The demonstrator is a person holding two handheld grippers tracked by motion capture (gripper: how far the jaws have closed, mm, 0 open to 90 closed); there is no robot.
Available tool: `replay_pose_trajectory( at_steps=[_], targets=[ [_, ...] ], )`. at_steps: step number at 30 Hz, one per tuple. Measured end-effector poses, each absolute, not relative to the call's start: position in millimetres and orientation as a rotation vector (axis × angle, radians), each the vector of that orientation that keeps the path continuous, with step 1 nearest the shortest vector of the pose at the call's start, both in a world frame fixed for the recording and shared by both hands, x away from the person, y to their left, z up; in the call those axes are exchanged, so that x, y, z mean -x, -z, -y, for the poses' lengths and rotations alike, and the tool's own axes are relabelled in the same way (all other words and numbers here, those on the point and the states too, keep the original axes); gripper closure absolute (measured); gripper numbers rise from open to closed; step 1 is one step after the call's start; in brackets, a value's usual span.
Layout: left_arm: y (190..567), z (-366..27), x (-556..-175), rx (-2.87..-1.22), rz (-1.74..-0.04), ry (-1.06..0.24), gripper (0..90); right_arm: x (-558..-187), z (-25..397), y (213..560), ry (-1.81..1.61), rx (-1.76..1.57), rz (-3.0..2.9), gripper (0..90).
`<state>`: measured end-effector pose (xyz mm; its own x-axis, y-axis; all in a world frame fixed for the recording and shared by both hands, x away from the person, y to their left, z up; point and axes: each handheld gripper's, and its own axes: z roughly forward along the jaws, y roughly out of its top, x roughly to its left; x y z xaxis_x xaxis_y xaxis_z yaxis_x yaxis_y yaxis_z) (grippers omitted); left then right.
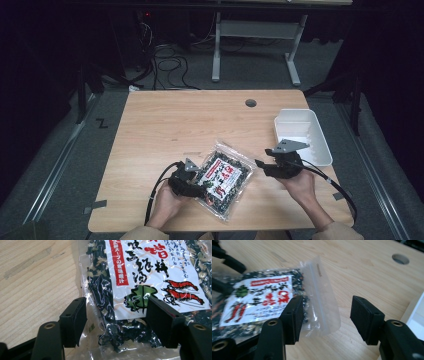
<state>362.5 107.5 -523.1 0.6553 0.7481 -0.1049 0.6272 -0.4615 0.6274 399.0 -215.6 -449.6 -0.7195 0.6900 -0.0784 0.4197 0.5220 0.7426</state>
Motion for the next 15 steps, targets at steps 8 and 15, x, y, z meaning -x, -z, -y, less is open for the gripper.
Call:
replay_pose_trajectory(
  at_steps=[8, 15],
  targets=[
    [523.6, -109.3, -366.0, -2.219, -1.108, -0.226, 29.7, -432.1, 197.9, 467.3, -1.038, -1.087, -2.487, 42.4],
    [523.5, -115.1, -368.8, -2.208, -1.137, -0.254, 29.7, -436.5, 190.3, 479.1, -0.984, -1.125, -2.514, 42.1]
  ],
)
